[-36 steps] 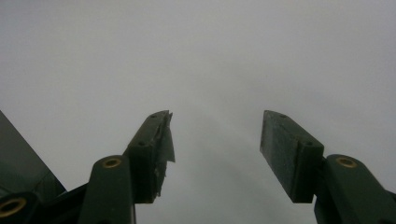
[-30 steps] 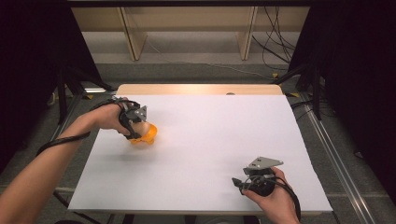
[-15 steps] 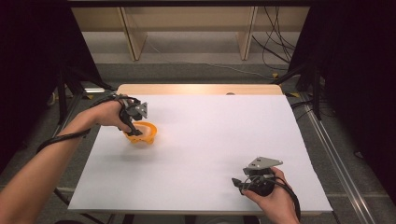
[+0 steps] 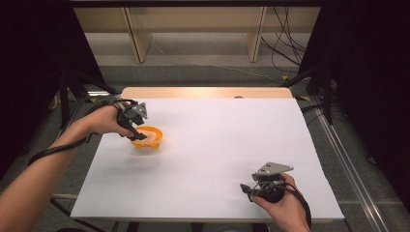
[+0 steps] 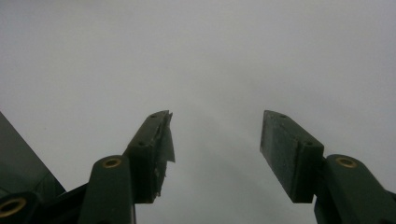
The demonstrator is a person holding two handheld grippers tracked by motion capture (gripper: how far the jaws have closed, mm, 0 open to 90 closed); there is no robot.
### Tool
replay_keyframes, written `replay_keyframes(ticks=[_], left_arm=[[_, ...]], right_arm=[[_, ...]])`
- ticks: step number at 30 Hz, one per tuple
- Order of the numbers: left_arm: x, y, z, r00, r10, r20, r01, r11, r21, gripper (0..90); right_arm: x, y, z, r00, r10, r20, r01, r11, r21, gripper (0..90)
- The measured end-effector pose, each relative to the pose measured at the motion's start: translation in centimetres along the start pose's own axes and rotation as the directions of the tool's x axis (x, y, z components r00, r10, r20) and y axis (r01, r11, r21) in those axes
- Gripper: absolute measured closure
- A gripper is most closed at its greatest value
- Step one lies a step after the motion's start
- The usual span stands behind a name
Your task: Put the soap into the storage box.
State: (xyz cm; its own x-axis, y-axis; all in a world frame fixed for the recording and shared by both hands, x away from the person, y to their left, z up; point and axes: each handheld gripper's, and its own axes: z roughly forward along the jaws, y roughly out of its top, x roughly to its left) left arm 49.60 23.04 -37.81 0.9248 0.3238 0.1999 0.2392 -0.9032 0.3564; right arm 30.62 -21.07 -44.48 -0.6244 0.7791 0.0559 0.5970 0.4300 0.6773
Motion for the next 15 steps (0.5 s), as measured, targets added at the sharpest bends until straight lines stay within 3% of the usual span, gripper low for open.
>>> replay_keyframes(ticks=[5, 10, 12, 14, 15], left_arm=[[-1.3, -0.9, -1.1, 0.9929, -0.114, -0.035, 0.111, 0.9918, -0.063, 38.5], [-3.1, -2.1, -1.8, 0.9838, -0.167, -0.065, 0.160, 0.9819, -0.100, 36.9], [-3.9, -2.7, -1.8, 0.9779, -0.194, -0.079, 0.184, 0.9764, -0.112, 35.9], [-4.8, -3.2, -1.6, 0.9632, -0.252, -0.094, 0.236, 0.9599, -0.151, 35.7], [-5.2, -3.5, -1.7, 0.9587, -0.267, -0.097, 0.251, 0.9559, -0.152, 35.7]], right_arm=[[0.1, 0.0, 0.0, 0.9999, 0.016, -0.005, -0.016, 1.000, 0.004, 43.6], [0.2, 0.1, 0.0, 0.9999, 0.016, -0.004, -0.016, 1.000, 0.007, 43.6], [0.2, 0.1, -0.1, 0.9998, 0.020, -0.005, -0.020, 1.000, 0.006, 43.6], [0.2, 0.1, -0.1, 0.9998, 0.021, -0.005, -0.021, 1.000, 0.005, 43.6], [0.2, 0.1, -0.1, 0.9998, 0.021, -0.004, -0.021, 1.000, 0.005, 43.6]])
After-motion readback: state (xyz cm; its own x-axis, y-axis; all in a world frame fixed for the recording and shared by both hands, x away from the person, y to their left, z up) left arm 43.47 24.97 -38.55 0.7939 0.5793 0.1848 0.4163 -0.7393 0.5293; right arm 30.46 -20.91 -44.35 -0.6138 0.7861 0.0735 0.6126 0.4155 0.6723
